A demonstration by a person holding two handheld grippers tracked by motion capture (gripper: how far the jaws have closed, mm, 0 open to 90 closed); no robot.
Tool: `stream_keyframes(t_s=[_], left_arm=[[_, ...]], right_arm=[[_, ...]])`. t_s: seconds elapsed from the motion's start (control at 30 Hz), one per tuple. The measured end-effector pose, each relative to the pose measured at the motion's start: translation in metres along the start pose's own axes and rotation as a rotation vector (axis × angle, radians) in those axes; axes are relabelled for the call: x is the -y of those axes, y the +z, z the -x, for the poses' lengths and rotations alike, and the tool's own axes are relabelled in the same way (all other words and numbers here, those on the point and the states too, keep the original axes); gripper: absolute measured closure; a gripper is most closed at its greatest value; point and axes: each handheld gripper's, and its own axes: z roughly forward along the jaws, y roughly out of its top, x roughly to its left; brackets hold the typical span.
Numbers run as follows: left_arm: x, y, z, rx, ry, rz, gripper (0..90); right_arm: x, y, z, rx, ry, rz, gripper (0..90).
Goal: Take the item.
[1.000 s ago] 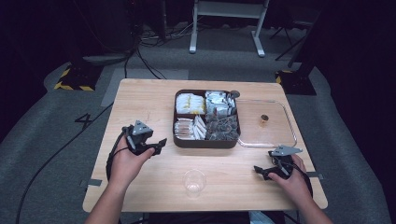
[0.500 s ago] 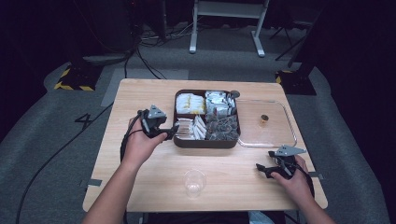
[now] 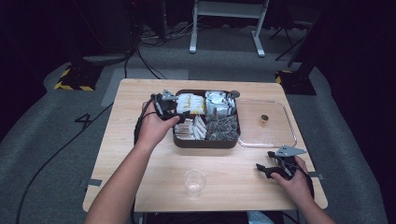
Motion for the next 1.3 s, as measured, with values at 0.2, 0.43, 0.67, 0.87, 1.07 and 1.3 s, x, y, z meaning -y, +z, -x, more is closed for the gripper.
stream_keyframes(t_s=[0.2, 0.43, 0.67, 0.87, 1.07, 1.3], left_arm=[[-0.016, 0.022, -0.008, -0.022, 0.007, -0.004, 37.9], [-0.029, 0.037, -0.021, -0.039, -0.015, -0.017, 39.9], [-0.035, 0.050, -0.025, -0.027, -0.017, -0.013, 39.7], [-0.035, 0.066, -0.029, -0.016, 0.008, -0.022, 41.9], [-0.024, 0.088, -0.037, 0.022, -0.035, -0.046, 48.2], [-0.017, 0.108, -0.036, 0.052, -0.070, -0.100, 52.0]], right_arm=[[0.000, 0.000, 0.000, 0.003, 0.003, 0.002, 20.7], [0.000, 0.000, 0.000, 0.005, 0.005, 0.002, 20.7], [0.000, 0.000, 0.000, 0.005, 0.005, 0.002, 20.7], [0.000, 0.000, 0.000, 0.004, 0.006, 0.002, 20.8], [0.000, 0.000, 0.000, 0.004, 0.006, 0.002, 20.8], [0.000, 0.000, 0.000, 0.004, 0.006, 0.002, 20.8]])
